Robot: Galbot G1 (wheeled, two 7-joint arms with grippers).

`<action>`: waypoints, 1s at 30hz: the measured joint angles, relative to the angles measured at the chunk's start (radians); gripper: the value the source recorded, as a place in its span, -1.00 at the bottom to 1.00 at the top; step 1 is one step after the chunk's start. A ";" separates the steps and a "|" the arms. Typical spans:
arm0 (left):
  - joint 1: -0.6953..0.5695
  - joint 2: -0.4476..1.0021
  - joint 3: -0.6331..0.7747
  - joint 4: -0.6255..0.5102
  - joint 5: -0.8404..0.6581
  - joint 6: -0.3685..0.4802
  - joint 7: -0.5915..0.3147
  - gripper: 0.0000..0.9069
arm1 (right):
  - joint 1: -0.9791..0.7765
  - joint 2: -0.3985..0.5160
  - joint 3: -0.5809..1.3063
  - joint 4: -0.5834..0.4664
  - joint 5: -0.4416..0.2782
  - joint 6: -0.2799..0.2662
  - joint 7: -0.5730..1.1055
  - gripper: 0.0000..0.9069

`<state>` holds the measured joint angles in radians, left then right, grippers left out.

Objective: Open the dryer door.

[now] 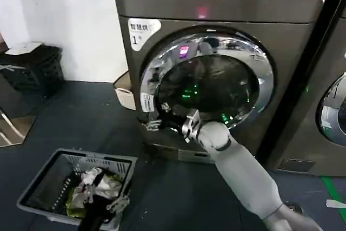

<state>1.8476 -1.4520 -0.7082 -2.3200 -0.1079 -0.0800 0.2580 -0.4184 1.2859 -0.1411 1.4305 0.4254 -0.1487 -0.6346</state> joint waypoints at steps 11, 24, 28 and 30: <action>-0.082 0.134 -0.091 0.078 -0.111 0.004 0.039 1.00 | -0.079 -0.079 0.058 0.115 0.069 -0.009 -0.143 1.00; -0.224 0.346 -0.139 0.178 -0.354 0.001 0.040 1.00 | -0.179 -0.193 0.134 0.205 0.079 0.041 -0.367 1.00; -0.268 0.408 -0.119 0.218 -0.414 -0.004 0.040 1.00 | -0.213 -0.220 0.166 0.199 0.076 0.071 -0.449 1.00; -0.290 0.443 -0.107 0.245 -0.459 -0.010 0.041 1.00 | -0.227 -0.230 0.180 0.199 0.075 0.084 -0.485 1.00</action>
<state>1.5571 -1.0095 -0.8156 -2.0755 -0.5672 -0.0899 0.2995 -0.6458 1.0562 0.0385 1.6299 0.5000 -0.0650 -1.1200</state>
